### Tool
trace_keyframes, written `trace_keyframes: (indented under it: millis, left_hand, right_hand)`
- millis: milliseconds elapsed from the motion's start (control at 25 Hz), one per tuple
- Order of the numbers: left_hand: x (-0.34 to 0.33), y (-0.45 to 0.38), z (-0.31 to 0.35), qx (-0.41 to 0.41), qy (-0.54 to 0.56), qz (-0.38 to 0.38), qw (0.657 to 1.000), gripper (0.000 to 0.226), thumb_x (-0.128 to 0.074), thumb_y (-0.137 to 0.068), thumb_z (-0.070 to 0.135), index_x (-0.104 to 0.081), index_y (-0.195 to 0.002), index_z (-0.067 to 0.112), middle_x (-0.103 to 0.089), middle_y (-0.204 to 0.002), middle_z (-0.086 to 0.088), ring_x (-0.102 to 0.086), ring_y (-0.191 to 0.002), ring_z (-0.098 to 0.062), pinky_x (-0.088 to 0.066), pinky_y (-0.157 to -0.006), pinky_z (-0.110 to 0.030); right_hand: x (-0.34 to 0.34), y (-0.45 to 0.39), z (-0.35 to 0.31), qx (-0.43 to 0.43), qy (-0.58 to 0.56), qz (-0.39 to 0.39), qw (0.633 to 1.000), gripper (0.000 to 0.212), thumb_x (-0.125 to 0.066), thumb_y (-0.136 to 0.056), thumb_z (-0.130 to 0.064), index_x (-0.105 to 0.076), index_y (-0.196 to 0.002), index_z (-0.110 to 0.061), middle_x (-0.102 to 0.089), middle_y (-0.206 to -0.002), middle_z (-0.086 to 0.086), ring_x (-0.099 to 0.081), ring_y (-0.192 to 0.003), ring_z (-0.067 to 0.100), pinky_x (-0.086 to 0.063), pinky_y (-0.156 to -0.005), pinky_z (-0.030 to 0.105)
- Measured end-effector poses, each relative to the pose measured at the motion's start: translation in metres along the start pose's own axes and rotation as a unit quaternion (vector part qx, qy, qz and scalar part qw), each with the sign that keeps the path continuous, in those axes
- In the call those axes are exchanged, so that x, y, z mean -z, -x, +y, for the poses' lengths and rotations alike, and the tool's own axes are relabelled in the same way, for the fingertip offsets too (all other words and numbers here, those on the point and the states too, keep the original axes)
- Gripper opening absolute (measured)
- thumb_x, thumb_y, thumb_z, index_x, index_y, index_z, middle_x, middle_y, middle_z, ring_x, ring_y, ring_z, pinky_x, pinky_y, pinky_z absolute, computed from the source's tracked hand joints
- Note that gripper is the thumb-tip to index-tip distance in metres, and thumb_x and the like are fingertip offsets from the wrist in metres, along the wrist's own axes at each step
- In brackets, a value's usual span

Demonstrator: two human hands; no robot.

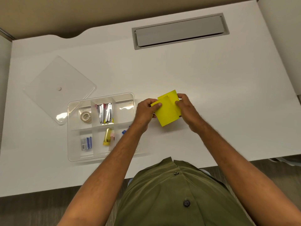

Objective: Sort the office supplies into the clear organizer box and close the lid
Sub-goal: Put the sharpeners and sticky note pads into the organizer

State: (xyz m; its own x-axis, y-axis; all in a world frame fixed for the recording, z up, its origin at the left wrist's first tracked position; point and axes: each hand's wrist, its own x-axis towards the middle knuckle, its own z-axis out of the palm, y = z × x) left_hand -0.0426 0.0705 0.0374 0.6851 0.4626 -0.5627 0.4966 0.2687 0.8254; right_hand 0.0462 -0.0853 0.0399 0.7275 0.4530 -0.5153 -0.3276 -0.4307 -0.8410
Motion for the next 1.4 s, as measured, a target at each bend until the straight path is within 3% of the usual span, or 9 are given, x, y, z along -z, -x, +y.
trace_keyframes:
  millis: [240, 360, 520, 760, 840, 960, 1080, 1200, 1400]
  left_hand:
    - [0.035, 0.017, 0.001, -0.055, -0.035, 0.073, 0.995, 0.024, -0.077, -0.085, 0.014, -0.065, -0.106, 0.011, -0.064, -0.088, -0.005, -0.061, -0.077, -0.019, -0.053, -0.056, -0.026]
    - [0.065, 0.021, 0.003, -0.082, -0.082, 0.098, 0.988, 0.024, -0.076, -0.084, 0.012, -0.064, -0.104, 0.019, -0.063, -0.094, -0.003, -0.063, -0.082, -0.019, -0.052, -0.055, -0.022]
    - [0.103, 0.027, 0.001, -0.099, -0.101, 0.110, 0.984, 0.027, -0.078, -0.084, 0.014, -0.064, -0.106, 0.016, -0.063, -0.100, -0.002, -0.065, -0.096, -0.027, -0.056, -0.067, -0.035]
    - [0.150, 0.028, -0.002, -0.113, -0.126, 0.127, 0.977, 0.028, -0.076, -0.086, 0.016, -0.067, -0.112, 0.015, -0.066, -0.110, -0.008, -0.065, -0.095, -0.026, -0.058, -0.081, -0.043]
    - [0.167, 0.031, -0.005, -0.151, -0.193, 0.148, 0.958, 0.027, -0.073, -0.088, 0.019, -0.067, -0.115, 0.017, -0.063, -0.112, -0.004, -0.062, -0.093, -0.018, -0.055, -0.084, -0.036]
    - [0.199, 0.033, -0.019, -0.210, -0.348, 0.177, 0.897, 0.038, -0.071, -0.089, 0.029, -0.063, -0.124, 0.017, -0.060, -0.127, -0.004, -0.054, -0.119, -0.023, -0.046, -0.102, -0.043]
    - [0.226, 0.036, -0.036, -0.130, -0.474, 0.171, 0.854, 0.074, -0.071, -0.083, 0.054, -0.046, -0.144, 0.021, -0.032, -0.158, -0.009, -0.027, -0.146, -0.031, -0.026, -0.118, -0.052]
    - [0.239, 0.039, -0.050, -0.085, -0.506, 0.160, 0.843, 0.104, -0.070, -0.074, 0.071, -0.027, -0.154, 0.019, -0.006, -0.167, -0.010, -0.007, -0.153, -0.033, -0.014, -0.121, -0.056]
    - [0.248, 0.043, -0.063, -0.080, -0.512, 0.153, 0.841, 0.113, -0.071, -0.073, 0.072, -0.020, -0.157, 0.015, 0.004, -0.168, -0.012, 0.003, -0.155, -0.034, -0.009, -0.124, -0.056]
  right_hand:
    - [-0.053, 0.023, -0.012, 0.052, 0.018, -0.026, 0.998, 0.035, -0.050, -0.104, -0.042, -0.046, -0.134, -0.024, -0.062, -0.116, -0.009, -0.061, -0.101, 0.006, -0.050, -0.071, 0.011]
    - [-0.074, 0.025, -0.017, 0.067, 0.055, -0.050, 0.995, 0.052, -0.068, -0.094, -0.043, -0.045, -0.138, -0.027, -0.064, -0.126, 0.003, -0.065, -0.108, 0.019, -0.058, -0.085, 0.032]
    - [-0.105, 0.027, -0.030, 0.073, 0.095, -0.071, 0.990, 0.065, -0.075, -0.084, -0.054, -0.048, -0.138, -0.030, -0.068, -0.121, -0.001, -0.069, -0.104, 0.017, -0.060, -0.084, 0.033]
    - [-0.150, 0.018, -0.037, 0.059, 0.101, -0.056, 0.992, 0.036, -0.060, -0.100, -0.030, -0.052, -0.134, -0.021, -0.069, -0.121, 0.005, -0.068, -0.106, 0.022, -0.053, -0.071, 0.022]
    - [-0.163, 0.012, -0.040, 0.047, 0.114, -0.031, 0.992, 0.035, -0.058, -0.100, -0.030, -0.052, -0.134, -0.021, -0.068, -0.120, 0.002, -0.066, -0.104, 0.020, -0.050, -0.069, 0.021]
    - [-0.179, 0.004, -0.042, 0.044, 0.161, 0.005, 0.986, 0.036, -0.055, -0.102, -0.029, -0.050, -0.136, -0.019, -0.062, -0.114, -0.002, -0.062, -0.099, 0.017, -0.049, -0.070, 0.022]
    - [-0.192, -0.002, -0.043, 0.044, 0.222, 0.020, 0.974, 0.039, -0.054, -0.101, -0.027, -0.047, -0.137, -0.017, -0.063, -0.110, 0.001, -0.063, -0.097, 0.023, -0.053, -0.079, 0.035]
    - [-0.203, -0.009, -0.042, 0.022, 0.273, 0.013, 0.962, 0.040, -0.054, -0.101, -0.026, -0.044, -0.138, -0.015, -0.066, -0.119, 0.012, -0.061, -0.095, 0.025, -0.056, -0.086, 0.043]
    - [-0.215, -0.011, -0.039, 0.011, 0.309, 0.007, 0.951, 0.041, -0.053, -0.103, -0.021, -0.041, -0.141, -0.011, -0.063, -0.124, 0.017, -0.059, -0.097, 0.027, -0.055, -0.086, 0.044]
